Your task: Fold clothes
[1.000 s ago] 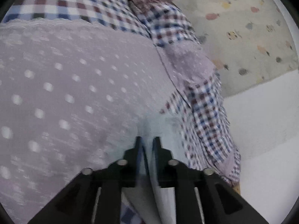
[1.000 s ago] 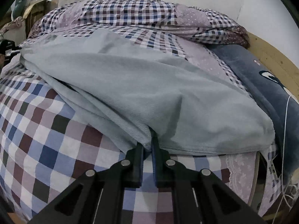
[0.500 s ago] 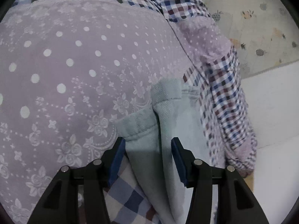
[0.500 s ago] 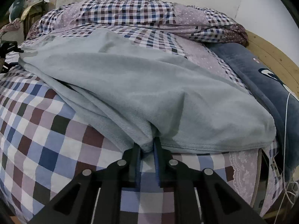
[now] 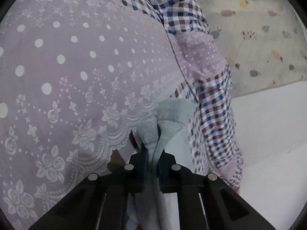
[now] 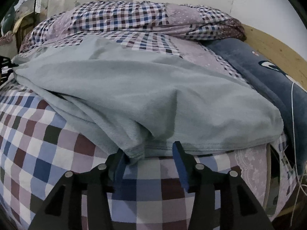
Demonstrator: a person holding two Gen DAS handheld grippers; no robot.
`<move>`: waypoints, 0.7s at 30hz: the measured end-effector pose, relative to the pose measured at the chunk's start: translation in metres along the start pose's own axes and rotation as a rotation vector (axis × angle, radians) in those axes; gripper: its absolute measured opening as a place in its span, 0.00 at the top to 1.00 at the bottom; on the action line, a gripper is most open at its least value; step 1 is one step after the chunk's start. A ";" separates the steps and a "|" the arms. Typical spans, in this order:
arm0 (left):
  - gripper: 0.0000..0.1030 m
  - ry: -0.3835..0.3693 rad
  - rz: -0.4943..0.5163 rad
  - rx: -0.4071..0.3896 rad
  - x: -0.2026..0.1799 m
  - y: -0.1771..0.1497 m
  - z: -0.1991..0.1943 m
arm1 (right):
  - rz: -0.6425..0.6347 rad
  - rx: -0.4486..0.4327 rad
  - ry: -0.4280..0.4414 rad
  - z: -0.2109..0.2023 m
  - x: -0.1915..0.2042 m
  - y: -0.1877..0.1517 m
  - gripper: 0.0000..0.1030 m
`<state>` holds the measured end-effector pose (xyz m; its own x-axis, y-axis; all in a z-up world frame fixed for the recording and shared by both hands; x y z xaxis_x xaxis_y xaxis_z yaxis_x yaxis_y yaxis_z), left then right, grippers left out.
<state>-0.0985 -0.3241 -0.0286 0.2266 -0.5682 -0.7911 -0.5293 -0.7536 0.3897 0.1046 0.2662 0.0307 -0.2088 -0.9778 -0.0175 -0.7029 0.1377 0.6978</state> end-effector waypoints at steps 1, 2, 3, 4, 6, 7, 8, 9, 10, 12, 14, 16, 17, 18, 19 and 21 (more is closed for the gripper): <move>0.95 -0.006 -0.004 -0.006 0.000 0.000 -0.001 | -0.012 -0.010 -0.008 0.000 0.002 0.000 0.52; 0.96 -0.012 -0.010 -0.009 0.000 0.000 -0.002 | -0.023 -0.019 -0.016 0.000 0.003 0.000 0.52; 0.96 -0.018 -0.017 -0.012 0.000 0.000 -0.003 | -0.037 -0.023 -0.017 0.000 0.005 0.000 0.56; 0.96 -0.027 -0.026 -0.017 0.001 0.000 -0.005 | -0.059 -0.025 -0.006 -0.002 0.008 -0.001 0.75; 0.97 -0.048 -0.045 -0.030 0.000 0.002 -0.010 | -0.087 -0.034 0.004 -0.007 0.013 -0.002 0.89; 0.97 -0.055 -0.044 -0.037 -0.002 0.003 -0.013 | -0.093 -0.042 0.002 -0.010 0.014 -0.002 0.92; 0.97 -0.061 -0.043 -0.044 -0.005 0.005 -0.017 | -0.092 -0.045 0.011 -0.015 0.015 -0.001 0.93; 0.97 -0.069 -0.043 -0.051 -0.007 0.006 -0.020 | -0.080 -0.041 0.027 -0.018 0.014 -0.001 0.93; 0.97 -0.074 -0.041 -0.060 -0.010 0.008 -0.026 | -0.072 -0.045 0.040 -0.024 0.015 -0.001 0.94; 0.97 -0.079 -0.034 -0.080 -0.015 0.014 -0.040 | -0.057 -0.053 0.067 -0.036 0.017 0.000 0.94; 0.97 -0.084 -0.030 -0.102 -0.017 0.022 -0.057 | -0.053 -0.061 0.093 -0.049 0.021 -0.002 0.95; 0.97 -0.084 -0.021 -0.123 -0.018 0.028 -0.079 | -0.059 -0.066 0.122 -0.064 0.024 -0.007 0.95; 0.97 -0.083 -0.016 -0.134 -0.017 0.031 -0.091 | -0.059 -0.065 0.145 -0.072 0.025 -0.009 0.95; 0.97 -0.082 -0.011 -0.144 -0.017 0.034 -0.103 | -0.059 -0.063 0.168 -0.080 0.026 -0.011 0.95; 0.97 -0.080 -0.003 -0.155 -0.017 0.036 -0.116 | -0.062 -0.058 0.190 -0.090 0.027 -0.016 0.96; 0.97 -0.074 0.018 -0.175 -0.015 0.039 -0.143 | -0.063 -0.045 0.230 -0.109 0.027 -0.025 0.96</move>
<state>-0.0059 -0.3920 0.0657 0.1545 -0.5609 -0.8134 -0.3810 -0.7934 0.4747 0.1900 0.2192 0.0909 -0.0012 -0.9952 0.0981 -0.6779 0.0729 0.7315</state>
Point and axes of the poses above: each gripper's, at about its wrist camera, not at the fingertips, and z roughly the way its jaws point, x to its left, y to its top, the point moved 2 cm from there along z, roughly the way its jaws point, and after that the axes turned 15 degrees about z, right-handed, at the moved point
